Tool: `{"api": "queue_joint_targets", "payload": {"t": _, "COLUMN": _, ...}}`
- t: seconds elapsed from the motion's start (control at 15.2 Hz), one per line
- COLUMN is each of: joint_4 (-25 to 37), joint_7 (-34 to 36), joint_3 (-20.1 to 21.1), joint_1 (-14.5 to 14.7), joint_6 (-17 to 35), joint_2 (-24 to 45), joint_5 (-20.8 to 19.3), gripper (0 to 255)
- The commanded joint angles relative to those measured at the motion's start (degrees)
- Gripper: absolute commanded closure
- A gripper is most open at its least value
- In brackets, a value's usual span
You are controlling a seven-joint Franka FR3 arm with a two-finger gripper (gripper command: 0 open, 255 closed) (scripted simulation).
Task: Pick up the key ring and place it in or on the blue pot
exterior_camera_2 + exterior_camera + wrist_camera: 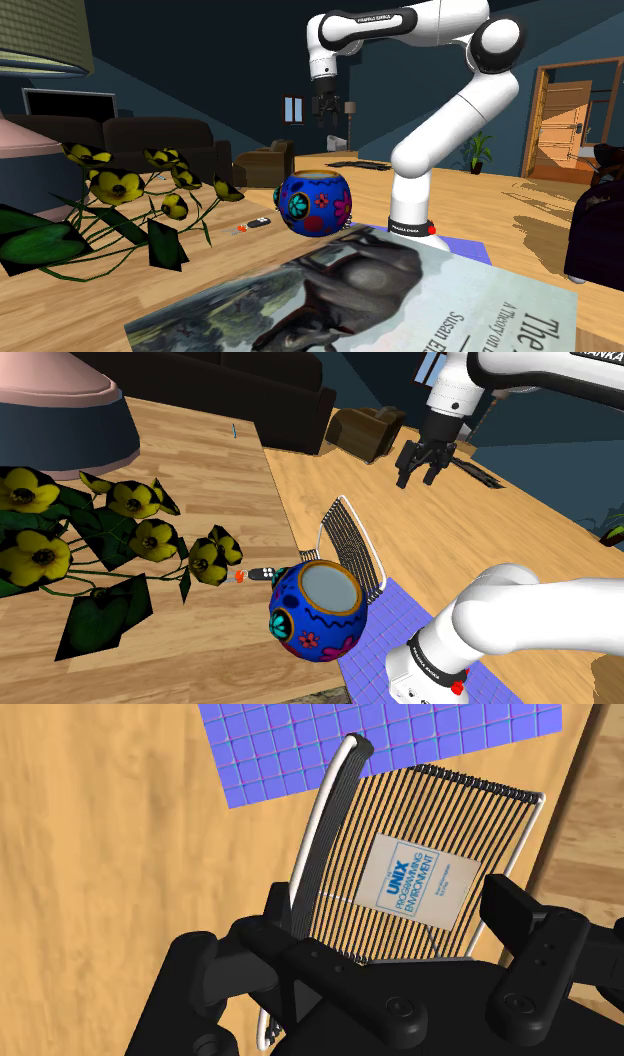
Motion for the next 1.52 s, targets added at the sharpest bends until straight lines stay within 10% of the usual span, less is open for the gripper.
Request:
{"api": "queue_joint_targets", "payload": {"t": 0.0, "joint_4": 0.0, "joint_7": 0.0, "joint_3": 0.0, "joint_1": 0.0, "joint_6": 0.0, "joint_2": 0.0, "joint_5": 0.0, "gripper": 0}}
{"api": "queue_joint_targets", "payload": {"t": 0.73, "joint_4": -11.1, "joint_7": 25.9, "joint_3": 14.8, "joint_1": 1.0, "joint_6": 11.3, "joint_2": -1.4, "joint_5": 13.9, "gripper": 0}}
{"api": "queue_joint_targets", "payload": {"t": 1.45, "joint_4": -10.5, "joint_7": 51.2, "joint_3": 32.1, "joint_1": -0.2, "joint_6": 28.7, "joint_2": 12.3, "joint_5": 24.1, "gripper": 0}}
